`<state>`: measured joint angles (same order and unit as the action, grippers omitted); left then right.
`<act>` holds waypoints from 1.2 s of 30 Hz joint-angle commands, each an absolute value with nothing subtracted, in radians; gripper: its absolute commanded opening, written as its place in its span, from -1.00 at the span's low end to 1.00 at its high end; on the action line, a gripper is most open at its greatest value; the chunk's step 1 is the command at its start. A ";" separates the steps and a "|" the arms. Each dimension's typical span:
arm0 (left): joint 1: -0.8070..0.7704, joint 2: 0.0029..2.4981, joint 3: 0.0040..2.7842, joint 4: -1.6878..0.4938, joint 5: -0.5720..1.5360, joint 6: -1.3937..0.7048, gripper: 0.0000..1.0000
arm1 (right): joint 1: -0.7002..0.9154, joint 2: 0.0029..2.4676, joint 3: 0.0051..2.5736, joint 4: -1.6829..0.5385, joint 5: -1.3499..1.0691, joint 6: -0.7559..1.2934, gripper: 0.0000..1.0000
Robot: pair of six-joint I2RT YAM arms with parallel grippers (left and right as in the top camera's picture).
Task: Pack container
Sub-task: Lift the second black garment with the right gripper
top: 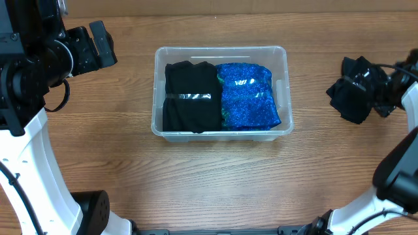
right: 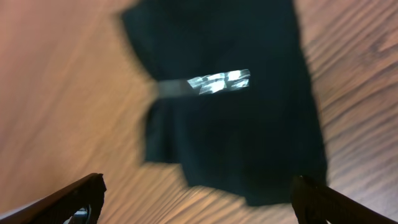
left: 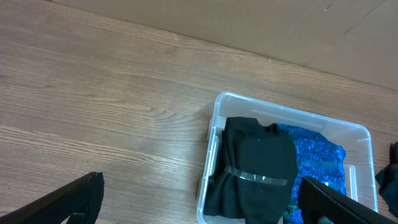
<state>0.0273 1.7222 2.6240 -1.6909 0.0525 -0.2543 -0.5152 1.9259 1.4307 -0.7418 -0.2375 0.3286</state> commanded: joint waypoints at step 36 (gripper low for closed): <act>0.033 1.721 2.622 -1.689 0.052 -0.239 1.00 | -0.527 2.012 1.439 -0.746 -0.315 0.280 0.95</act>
<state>0.0273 1.7222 2.6240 -1.6909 0.0525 -0.2543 -0.5049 2.0445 1.4342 -0.7536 -0.3271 0.2863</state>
